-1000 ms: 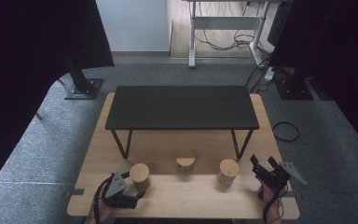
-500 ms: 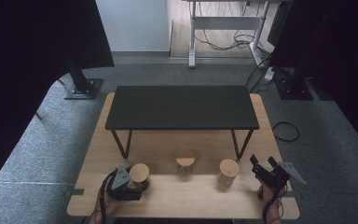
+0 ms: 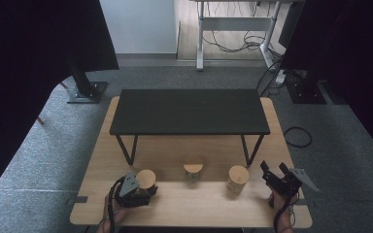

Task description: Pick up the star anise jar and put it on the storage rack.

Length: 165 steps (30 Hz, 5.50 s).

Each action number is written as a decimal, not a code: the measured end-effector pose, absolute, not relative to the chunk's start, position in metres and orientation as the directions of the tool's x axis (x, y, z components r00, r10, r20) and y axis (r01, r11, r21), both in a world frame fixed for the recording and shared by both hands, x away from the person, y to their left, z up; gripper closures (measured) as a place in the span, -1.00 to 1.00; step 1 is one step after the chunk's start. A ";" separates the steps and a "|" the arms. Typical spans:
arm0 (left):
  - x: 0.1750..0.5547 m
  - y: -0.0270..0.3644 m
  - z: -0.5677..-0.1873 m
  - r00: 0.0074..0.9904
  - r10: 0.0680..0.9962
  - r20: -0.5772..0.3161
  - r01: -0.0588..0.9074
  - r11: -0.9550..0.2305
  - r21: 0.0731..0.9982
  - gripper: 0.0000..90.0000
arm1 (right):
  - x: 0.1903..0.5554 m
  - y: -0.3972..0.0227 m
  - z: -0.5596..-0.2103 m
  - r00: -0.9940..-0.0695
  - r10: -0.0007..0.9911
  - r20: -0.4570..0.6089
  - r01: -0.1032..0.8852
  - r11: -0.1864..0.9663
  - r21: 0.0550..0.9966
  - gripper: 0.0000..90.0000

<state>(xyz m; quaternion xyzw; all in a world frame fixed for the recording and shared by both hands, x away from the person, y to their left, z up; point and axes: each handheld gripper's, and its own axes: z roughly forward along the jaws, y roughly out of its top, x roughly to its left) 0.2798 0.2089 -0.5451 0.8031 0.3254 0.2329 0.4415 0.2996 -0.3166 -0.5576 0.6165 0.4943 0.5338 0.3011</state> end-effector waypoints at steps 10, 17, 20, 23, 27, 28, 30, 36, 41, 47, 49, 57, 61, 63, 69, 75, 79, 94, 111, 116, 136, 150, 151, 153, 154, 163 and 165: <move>0.275 0.206 -0.540 0.678 0.724 0.127 0.285 -0.418 0.862 -0.44 | 0.300 -0.317 -0.558 -0.060 0.930 0.363 0.290 -0.331 0.898 -0.71; 0.270 0.207 -0.528 0.688 0.715 0.125 0.259 -0.402 0.878 -0.44 | 0.300 -0.317 -0.558 -0.063 0.929 0.365 0.290 -0.333 0.897 -0.71; 0.266 0.210 -0.520 0.693 0.710 0.125 0.248 -0.398 0.883 -0.44 | 0.300 -0.317 -0.558 -0.063 0.929 0.365 0.291 -0.333 0.897 -0.71; 0.263 0.212 -0.512 0.691 0.711 0.131 0.238 -0.394 0.888 -0.44 | 0.300 -0.317 -0.558 -0.063 0.928 0.366 0.290 -0.334 0.897 -0.71; 0.258 0.217 -0.502 0.685 0.715 0.140 0.222 -0.388 0.895 -0.44 | 0.300 -0.317 -0.558 -0.064 0.928 0.366 0.290 -0.334 0.897 -0.71; 0.258 0.217 -0.502 0.685 0.715 0.140 0.222 -0.388 0.895 -0.44 | 0.300 -0.317 -0.558 -0.064 0.928 0.366 0.290 -0.334 0.897 -0.71; 0.256 0.220 -0.497 0.681 0.718 0.142 0.216 -0.382 0.899 -0.44 | 0.300 -0.317 -0.558 -0.064 0.929 0.366 0.291 -0.333 0.897 -0.71; 0.250 0.225 -0.480 0.669 0.730 0.140 0.199 -0.358 0.912 -0.44 | 0.300 -0.317 -0.558 -0.065 0.929 0.365 0.291 -0.332 0.897 -0.71; 0.244 0.225 -0.470 0.668 0.727 0.158 0.179 -0.363 0.914 -0.44 | 0.300 -0.317 -0.558 -0.064 0.929 0.364 0.289 -0.332 0.898 -0.71; 0.243 0.222 -0.467 0.672 0.722 0.164 0.177 -0.371 0.911 -0.44 | 0.299 -0.317 -0.558 -0.064 0.929 0.364 0.288 -0.332 0.898 -0.71; 0.242 0.221 -0.465 0.674 0.719 0.172 0.171 -0.377 0.910 -0.44 | 0.299 -0.317 -0.558 -0.065 0.929 0.366 0.288 -0.333 0.898 -0.72; 0.239 0.222 -0.456 0.675 0.718 0.172 0.159 -0.369 0.916 -0.44 | 0.299 -0.318 -0.558 -0.069 0.925 0.373 0.288 -0.339 0.896 -0.72; 0.240 0.224 -0.451 0.674 0.718 0.176 0.155 -0.371 0.916 -0.44 | 0.299 -0.317 -0.558 -0.073 0.926 0.370 0.289 -0.336 0.896 -0.73; 0.240 0.225 -0.446 0.670 0.719 0.184 0.153 -0.375 0.914 -0.44 | 0.299 -0.317 -0.558 -0.072 0.925 0.373 0.291 -0.338 0.895 -0.73; 0.243 0.227 -0.431 0.668 0.719 0.193 0.134 -0.371 0.919 -0.44 | 0.298 -0.317 -0.558 -0.070 0.924 0.375 0.289 -0.341 0.895 -0.73; 0.245 0.228 -0.425 0.663 0.723 0.194 0.133 -0.369 0.920 -0.45 | 0.298 -0.318 -0.558 -0.071 0.922 0.381 0.288 -0.347 0.893 -0.73; 0.246 0.229 -0.421 0.663 0.724 0.189 0.130 -0.360 0.924 -0.44 | 0.298 -0.318 -0.558 -0.071 0.922 0.380 0.289 -0.346 0.893 -0.73; 0.252 0.229 -0.399 0.659 0.723 0.206 0.103 -0.358 0.928 -0.45 | 0.298 -0.318 -0.558 -0.069 0.921 0.383 0.288 -0.349 0.892 -0.73; 0.260 0.230 -0.382 0.659 0.723 0.208 0.089 -0.350 0.933 -0.44 | 0.298 -0.318 -0.558 -0.070 0.922 0.380 0.289 -0.346 0.892 -0.73; 0.263 0.228 -0.380 0.660 0.720 0.214 0.086 -0.356 0.930 -0.45 | 0.298 -0.318 -0.558 -0.070 0.922 0.382 0.290 -0.347 0.892 -0.72; 0.275 0.224 -0.362 0.670 0.709 0.221 0.069 -0.356 0.932 -0.45 | 0.299 -0.318 -0.558 -0.075 0.922 0.379 0.294 -0.343 0.892 -0.72; 0.281 0.224 -0.350 0.666 0.711 0.227 0.052 -0.347 0.936 -0.45 | 0.299 -0.318 -0.558 -0.075 0.922 0.381 0.294 -0.344 0.891 -0.72; 0.281 0.224 -0.348 0.665 0.711 0.228 0.051 -0.348 0.936 -0.45 | 0.299 -0.318 -0.558 -0.074 0.922 0.381 0.294 -0.345 0.891 -0.72; 0.282 0.224 -0.346 0.664 0.710 0.232 0.048 -0.350 0.936 -0.45 | 0.299 -0.318 -0.558 -0.075 0.922 0.379 0.294 -0.343 0.892 -0.72; 0.283 0.224 -0.344 0.663 0.711 0.234 0.045 -0.350 0.935 -0.45 | 0.299 -0.318 -0.558 -0.075 0.922 0.379 0.294 -0.343 0.892 -0.72; 0.287 0.224 -0.335 0.655 0.715 0.245 0.037 -0.354 0.934 -0.45 | 0.299 -0.318 -0.558 -0.074 0.923 0.378 0.294 -0.342 0.893 -0.72; 0.288 0.224 -0.333 0.653 0.715 0.249 0.033 -0.355 0.934 -0.45 | 0.299 -0.318 -0.558 -0.074 0.923 0.378 0.294 -0.342 0.893 -0.72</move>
